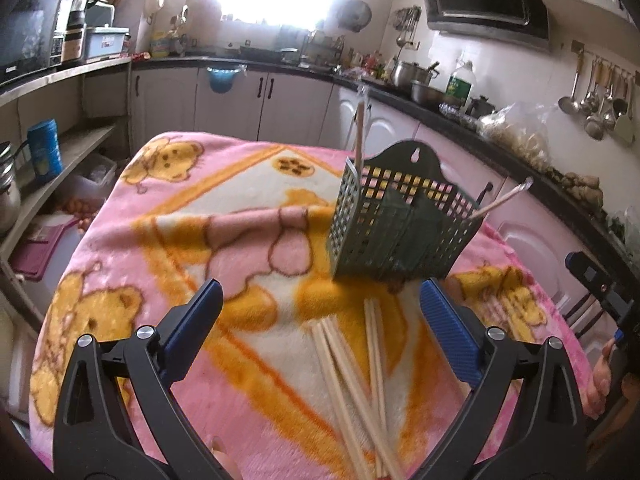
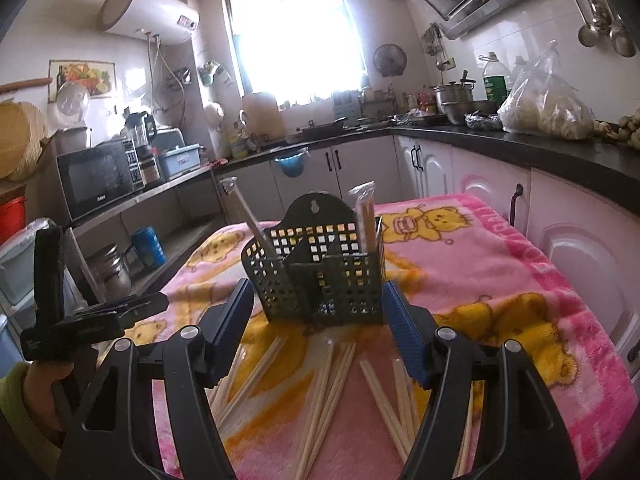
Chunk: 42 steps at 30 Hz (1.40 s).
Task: Organize utensils
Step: 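Move both open grippers back down toward the loose chopsticks beside the basket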
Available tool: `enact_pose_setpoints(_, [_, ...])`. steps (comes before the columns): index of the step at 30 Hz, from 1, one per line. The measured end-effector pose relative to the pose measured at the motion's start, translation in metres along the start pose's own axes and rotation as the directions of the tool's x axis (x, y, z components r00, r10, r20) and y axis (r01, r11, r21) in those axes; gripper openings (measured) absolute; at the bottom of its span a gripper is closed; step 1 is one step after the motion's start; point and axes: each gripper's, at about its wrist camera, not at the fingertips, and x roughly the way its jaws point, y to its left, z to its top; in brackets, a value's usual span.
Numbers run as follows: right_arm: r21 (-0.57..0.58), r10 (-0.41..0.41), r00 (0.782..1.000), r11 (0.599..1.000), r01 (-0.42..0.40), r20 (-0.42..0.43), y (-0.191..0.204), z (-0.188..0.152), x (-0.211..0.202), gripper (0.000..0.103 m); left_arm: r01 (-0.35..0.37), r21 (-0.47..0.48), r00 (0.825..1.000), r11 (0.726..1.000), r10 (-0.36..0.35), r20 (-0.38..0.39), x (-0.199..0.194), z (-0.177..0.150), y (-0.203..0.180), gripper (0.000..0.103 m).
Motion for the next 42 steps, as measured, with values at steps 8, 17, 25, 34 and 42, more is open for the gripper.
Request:
enact_pose_setpoints(8, [-0.031, 0.021, 0.996, 0.999, -0.024, -0.089, 0.013, -0.013, 0.018, 0.064, -0.016, 0.007, 0.996, 1.000, 0.017, -0.086, 0.010, -0.020, 0.006, 0.090])
enact_pose_setpoints(17, [-0.067, 0.020, 0.981, 0.997, -0.034, -0.194, 0.023, -0.032, 0.044, 0.064, -0.025, -0.007, 0.984, 1.000, 0.024, -0.175, 0.028, -0.044, 0.013, 0.088])
enact_pose_setpoints(25, [-0.128, -0.007, 0.957, 0.991, -0.031, -0.291, 0.037, -0.046, 0.078, 0.060, -0.036, 0.002, 0.969, 0.999, 0.035, -0.246, 0.046, -0.057, 0.014, 0.071])
enact_pose_setpoints(34, [-0.182, -0.068, 0.929, 0.983, 0.000, -0.365, 0.040, -0.055, 0.115, 0.048, -0.032, 0.008, 0.952, 0.999, 0.033, -0.305, 0.072, -0.058, 0.011, 0.045])
enact_pose_setpoints(42, [-0.181, -0.139, 0.887, 0.981, 0.064, -0.441, 0.029, -0.056, 0.150, 0.031, -0.025, 0.011, 0.942, 1.000, 0.027, -0.336, 0.091, -0.048, 0.007, 0.035])
